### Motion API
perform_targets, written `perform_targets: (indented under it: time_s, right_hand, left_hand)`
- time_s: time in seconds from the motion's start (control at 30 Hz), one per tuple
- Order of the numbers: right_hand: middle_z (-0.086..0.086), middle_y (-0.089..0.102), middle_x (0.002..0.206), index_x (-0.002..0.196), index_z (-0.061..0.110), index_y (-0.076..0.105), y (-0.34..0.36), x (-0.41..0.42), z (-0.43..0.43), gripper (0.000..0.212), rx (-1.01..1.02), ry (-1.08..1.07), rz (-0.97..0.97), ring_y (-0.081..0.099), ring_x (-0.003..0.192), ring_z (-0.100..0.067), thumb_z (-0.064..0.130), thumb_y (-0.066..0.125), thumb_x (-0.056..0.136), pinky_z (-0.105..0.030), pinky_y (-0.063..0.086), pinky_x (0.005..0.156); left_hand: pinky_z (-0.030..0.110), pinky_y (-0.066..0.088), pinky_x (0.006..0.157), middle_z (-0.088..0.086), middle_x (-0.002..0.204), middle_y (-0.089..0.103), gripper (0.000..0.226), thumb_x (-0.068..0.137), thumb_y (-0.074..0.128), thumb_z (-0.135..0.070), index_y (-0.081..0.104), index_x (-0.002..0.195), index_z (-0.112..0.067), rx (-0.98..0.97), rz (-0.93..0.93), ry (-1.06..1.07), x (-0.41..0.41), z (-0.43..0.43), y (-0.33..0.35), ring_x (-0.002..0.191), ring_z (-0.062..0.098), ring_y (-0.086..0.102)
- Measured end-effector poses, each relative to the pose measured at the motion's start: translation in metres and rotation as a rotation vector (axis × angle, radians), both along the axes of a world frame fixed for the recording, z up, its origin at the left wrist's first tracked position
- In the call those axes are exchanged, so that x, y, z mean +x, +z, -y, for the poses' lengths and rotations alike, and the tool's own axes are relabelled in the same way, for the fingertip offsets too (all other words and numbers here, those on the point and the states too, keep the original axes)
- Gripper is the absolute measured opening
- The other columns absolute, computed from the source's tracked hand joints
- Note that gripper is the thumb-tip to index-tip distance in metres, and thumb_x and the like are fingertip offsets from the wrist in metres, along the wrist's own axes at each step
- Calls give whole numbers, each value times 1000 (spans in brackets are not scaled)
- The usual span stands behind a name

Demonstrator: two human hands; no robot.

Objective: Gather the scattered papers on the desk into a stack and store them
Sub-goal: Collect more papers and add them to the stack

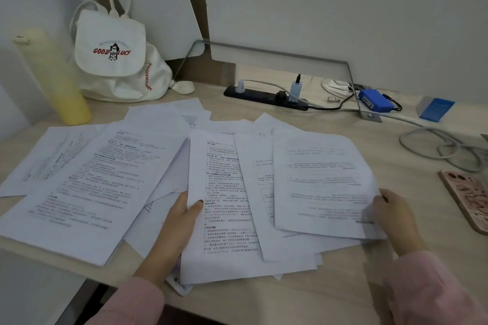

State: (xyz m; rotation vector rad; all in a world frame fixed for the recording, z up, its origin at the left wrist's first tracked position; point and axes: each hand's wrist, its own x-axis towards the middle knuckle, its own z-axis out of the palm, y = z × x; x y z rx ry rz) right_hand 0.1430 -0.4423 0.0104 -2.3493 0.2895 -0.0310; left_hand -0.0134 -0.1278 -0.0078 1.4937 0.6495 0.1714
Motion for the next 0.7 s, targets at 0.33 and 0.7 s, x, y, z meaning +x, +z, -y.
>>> perform_targets:
  time_s: [0.33, 0.7]
  right_hand:
    - [-19, 42, 129, 126, 3, 43, 0, -15, -33, 74, -315, 158, -208, 36, 125, -36, 49, 69, 74, -43, 36, 99]
    - [-4, 63, 91, 83, 20, 50, 10, -17, -44, 11, 126, 266, -96, 57, 73, -17, 11, 52, 89, -27, 39, 56]
  left_hand:
    - [27, 50, 71, -9, 103, 67, 23, 96, 45, -20, 55, 114, -29, 10, 0, -2, 0, 0, -1, 93, 12, 65]
    - [35, 50, 84, -8, 105, 67, 25, 95, 46, -19, 54, 117, -29, 9, 3, -8, 0, 0, -2, 97, 15, 64]
